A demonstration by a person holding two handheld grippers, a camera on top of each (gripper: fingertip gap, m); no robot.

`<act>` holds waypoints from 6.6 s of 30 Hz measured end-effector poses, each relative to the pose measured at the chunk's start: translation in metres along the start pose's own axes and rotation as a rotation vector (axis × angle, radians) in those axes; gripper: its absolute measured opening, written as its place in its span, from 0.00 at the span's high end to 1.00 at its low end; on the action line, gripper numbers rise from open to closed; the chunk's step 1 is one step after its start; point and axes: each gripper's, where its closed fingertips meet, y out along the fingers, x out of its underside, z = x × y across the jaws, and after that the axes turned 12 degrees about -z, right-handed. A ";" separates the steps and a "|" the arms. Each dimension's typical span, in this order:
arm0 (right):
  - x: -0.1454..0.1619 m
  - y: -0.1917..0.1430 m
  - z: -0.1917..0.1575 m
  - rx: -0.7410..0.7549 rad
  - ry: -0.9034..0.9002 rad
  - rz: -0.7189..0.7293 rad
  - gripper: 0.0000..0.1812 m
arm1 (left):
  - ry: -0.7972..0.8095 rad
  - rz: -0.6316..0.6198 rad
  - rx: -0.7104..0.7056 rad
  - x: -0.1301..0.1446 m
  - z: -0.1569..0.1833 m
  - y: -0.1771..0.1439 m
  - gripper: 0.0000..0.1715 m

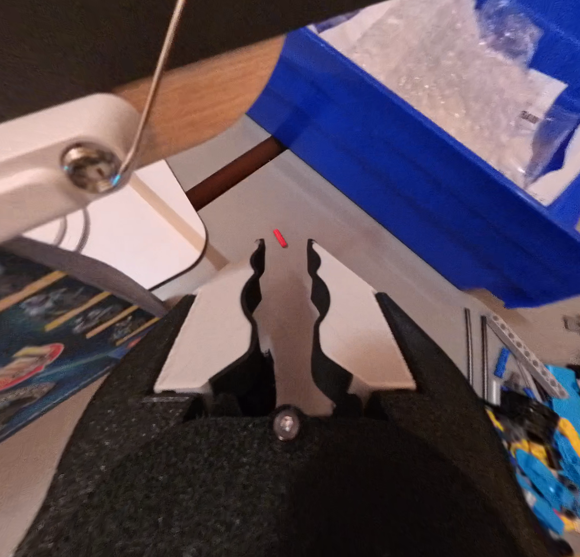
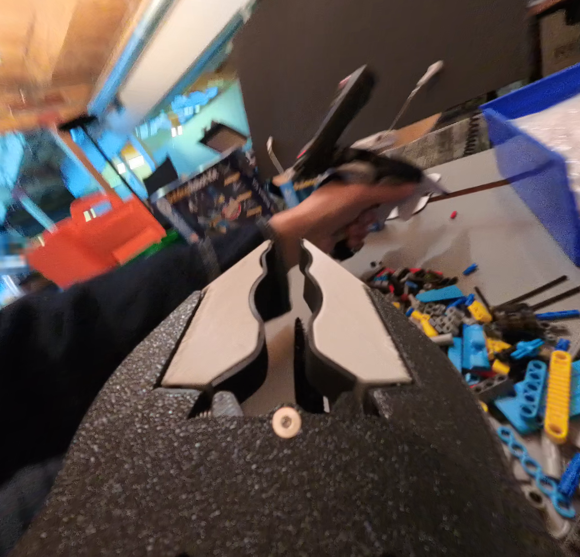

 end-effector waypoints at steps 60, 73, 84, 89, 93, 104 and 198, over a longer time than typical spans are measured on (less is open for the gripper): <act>0.091 0.134 -0.205 -0.603 -0.594 -0.605 0.90 | 0.143 0.483 0.124 0.268 -0.085 -0.338 0.54; 0.113 0.144 -0.200 -0.850 0.296 -0.928 0.88 | 0.308 0.520 0.032 0.285 -0.090 -0.315 0.54; 0.115 0.161 -0.198 -0.719 0.300 -0.877 0.97 | 0.226 0.521 -0.092 0.277 -0.098 -0.310 0.61; 0.115 0.166 -0.195 -0.669 0.314 -0.809 0.99 | 0.218 0.528 -0.160 0.278 -0.100 -0.309 0.61; 0.115 0.168 -0.196 -0.652 0.342 -0.762 0.99 | 0.190 0.486 -0.140 0.277 -0.103 -0.297 0.56; 0.108 0.171 -0.185 -0.499 0.135 -0.595 1.00 | 0.071 0.465 -0.203 0.272 -0.104 -0.285 0.61; 0.103 0.103 -0.188 -0.916 0.161 -0.629 1.00 | -0.046 0.865 -0.003 0.274 -0.126 -0.391 0.75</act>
